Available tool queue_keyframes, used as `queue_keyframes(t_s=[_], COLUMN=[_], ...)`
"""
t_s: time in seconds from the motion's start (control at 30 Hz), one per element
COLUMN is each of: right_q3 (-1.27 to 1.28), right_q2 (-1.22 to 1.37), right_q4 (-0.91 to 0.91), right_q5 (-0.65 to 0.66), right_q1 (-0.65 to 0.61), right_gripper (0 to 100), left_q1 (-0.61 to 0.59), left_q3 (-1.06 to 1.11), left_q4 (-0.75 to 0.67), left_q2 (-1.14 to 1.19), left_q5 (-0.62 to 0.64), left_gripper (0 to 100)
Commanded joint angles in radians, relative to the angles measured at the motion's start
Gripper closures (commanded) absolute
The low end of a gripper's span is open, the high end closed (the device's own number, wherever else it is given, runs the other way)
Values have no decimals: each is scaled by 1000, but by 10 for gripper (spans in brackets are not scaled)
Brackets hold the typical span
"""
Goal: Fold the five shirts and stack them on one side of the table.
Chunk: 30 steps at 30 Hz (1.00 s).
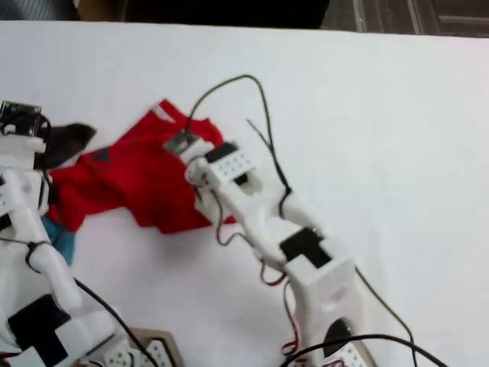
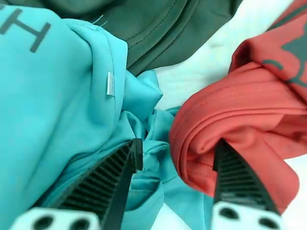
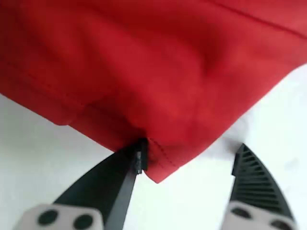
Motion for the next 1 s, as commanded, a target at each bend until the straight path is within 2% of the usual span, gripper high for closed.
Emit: queue_keyframes(t_s=[0.0,0.1,0.33,0.53,0.63,0.77,0.97], right_q3=[-8,-8,-21,-120,-170,-189,-186], right_q2=[15,-5,-33,-229,-332,-429,-473], right_q4=[21,15,77,120,143,148,143], right_q5=[-11,-6,-5,12,81,101,144], right_q1=[-10,-10,31,179,252,367,539], right_gripper=[840,987,978,978,978,978,978], left_q1=[-6,-6,-6,14,89,239,414], left_q3=[-4,-4,-2,1,10,-16,-219], left_q4=[-11,-11,-11,-8,40,153,410], left_q2=[-2,-2,0,0,2,-14,-63], left_q5=[9,9,11,6,3,-17,17], left_gripper=[744,744,744,744,742,742,744])
